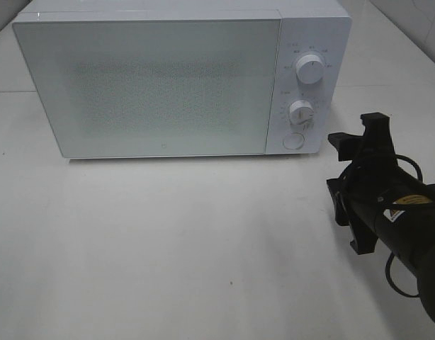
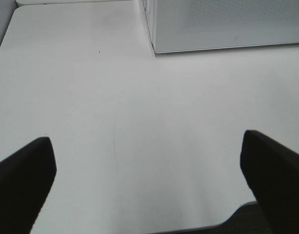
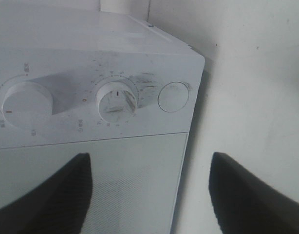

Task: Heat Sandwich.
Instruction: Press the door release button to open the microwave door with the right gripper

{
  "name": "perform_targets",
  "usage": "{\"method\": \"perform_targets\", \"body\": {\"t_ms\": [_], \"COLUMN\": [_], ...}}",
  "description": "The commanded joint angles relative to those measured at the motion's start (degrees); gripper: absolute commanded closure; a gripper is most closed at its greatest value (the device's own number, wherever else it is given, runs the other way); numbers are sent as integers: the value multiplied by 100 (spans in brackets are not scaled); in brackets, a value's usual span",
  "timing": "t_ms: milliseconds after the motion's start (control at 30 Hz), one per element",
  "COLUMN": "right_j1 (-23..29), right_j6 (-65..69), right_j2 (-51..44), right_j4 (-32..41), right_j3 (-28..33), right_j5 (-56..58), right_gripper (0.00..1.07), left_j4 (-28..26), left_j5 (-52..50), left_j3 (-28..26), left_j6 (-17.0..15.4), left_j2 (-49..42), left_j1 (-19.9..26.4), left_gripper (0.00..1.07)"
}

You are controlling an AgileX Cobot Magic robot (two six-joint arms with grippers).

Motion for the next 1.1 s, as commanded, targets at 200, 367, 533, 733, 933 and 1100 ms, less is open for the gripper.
{"method": "perform_targets", "body": {"t_ms": [200, 367, 533, 733, 933, 1100], "right_j1": [11, 11, 0, 0, 0, -29], "right_j6": [607, 607, 590, 390, 390, 395], "right_j2": [-6, -6, -6, 92, 430, 808], "right_j4": [86, 103, 103, 109, 103, 52], "right_j3": [-40, -40, -40, -189, -470, -802], "right_j5": [6, 109, 109, 149, 246, 286], "right_gripper": [85, 107, 107, 107, 107, 107], "left_j4": [-23, -23, -23, -23, -23, -23], "left_j5": [-74, -74, -74, -74, -74, -74], "left_j3": [11, 11, 11, 11, 11, 11], "left_j6": [-29, -29, -29, -29, -29, -29], "left_j2": [-86, -86, -86, -86, -86, -86], "left_j1": [6, 6, 6, 6, 6, 6], "left_gripper": [9, 9, 9, 9, 9, 9]}}
